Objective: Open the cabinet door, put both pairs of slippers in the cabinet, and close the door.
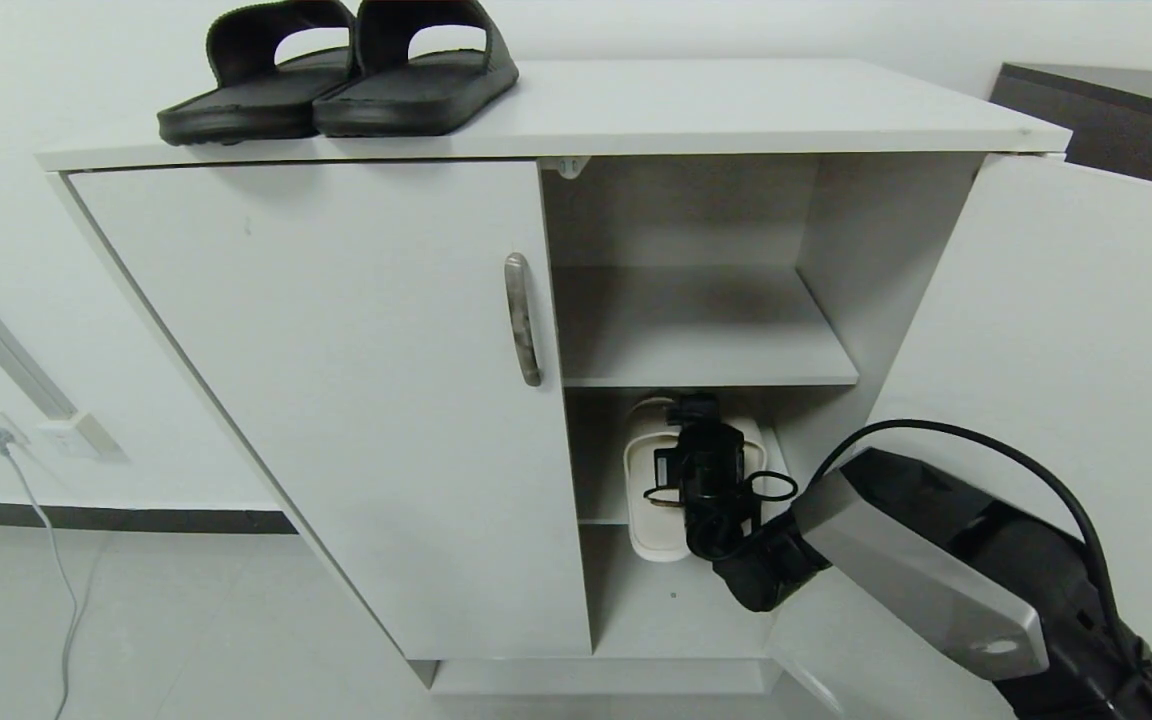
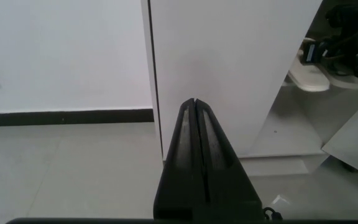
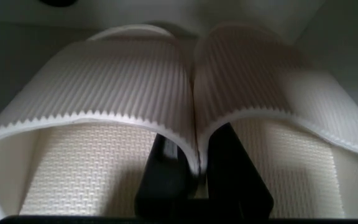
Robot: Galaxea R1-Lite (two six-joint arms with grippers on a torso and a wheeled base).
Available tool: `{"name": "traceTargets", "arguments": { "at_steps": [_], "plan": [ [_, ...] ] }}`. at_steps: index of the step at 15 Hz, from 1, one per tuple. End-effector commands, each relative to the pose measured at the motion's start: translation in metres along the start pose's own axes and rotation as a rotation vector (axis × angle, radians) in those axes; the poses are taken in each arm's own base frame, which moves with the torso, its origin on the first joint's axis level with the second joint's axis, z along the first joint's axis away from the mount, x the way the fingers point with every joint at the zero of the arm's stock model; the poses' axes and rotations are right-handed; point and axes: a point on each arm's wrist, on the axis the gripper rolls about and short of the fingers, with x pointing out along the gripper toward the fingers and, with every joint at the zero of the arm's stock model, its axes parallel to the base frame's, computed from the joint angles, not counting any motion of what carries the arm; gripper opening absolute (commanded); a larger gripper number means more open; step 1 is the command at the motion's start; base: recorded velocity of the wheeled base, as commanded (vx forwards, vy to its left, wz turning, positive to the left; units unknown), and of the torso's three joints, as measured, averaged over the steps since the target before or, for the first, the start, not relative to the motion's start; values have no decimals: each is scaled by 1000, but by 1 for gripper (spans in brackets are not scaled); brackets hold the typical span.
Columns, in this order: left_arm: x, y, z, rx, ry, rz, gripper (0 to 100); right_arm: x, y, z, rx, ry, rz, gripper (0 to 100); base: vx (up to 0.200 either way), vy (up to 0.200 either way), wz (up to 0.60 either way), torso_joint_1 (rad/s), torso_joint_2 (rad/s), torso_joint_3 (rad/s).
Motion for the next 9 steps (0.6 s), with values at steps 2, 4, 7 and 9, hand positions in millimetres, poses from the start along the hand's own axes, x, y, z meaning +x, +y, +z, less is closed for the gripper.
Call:
{"name": "traceTargets", "arguments": {
  "at_steps": [2, 4, 7, 9],
  "plan": [
    [0, 0, 0, 0, 2, -1, 0, 17, 1, -4, 4, -4, -17, 0, 0, 0, 0, 0, 0, 0],
    [0, 0, 0, 2, 0, -1, 0, 23, -1, -5, 3, -1, -26, 0, 0, 0, 0, 0, 0, 0],
    [0, 0, 0, 2, 2, 1, 0, 25, -2, -8, 1, 4, -23, 0, 0, 0, 0, 0, 0, 0],
    [0, 0, 0, 2, 2, -1, 0, 26, -4, -12, -3, 10, -25, 0, 0, 0, 0, 0, 0, 0]
  ]
}}
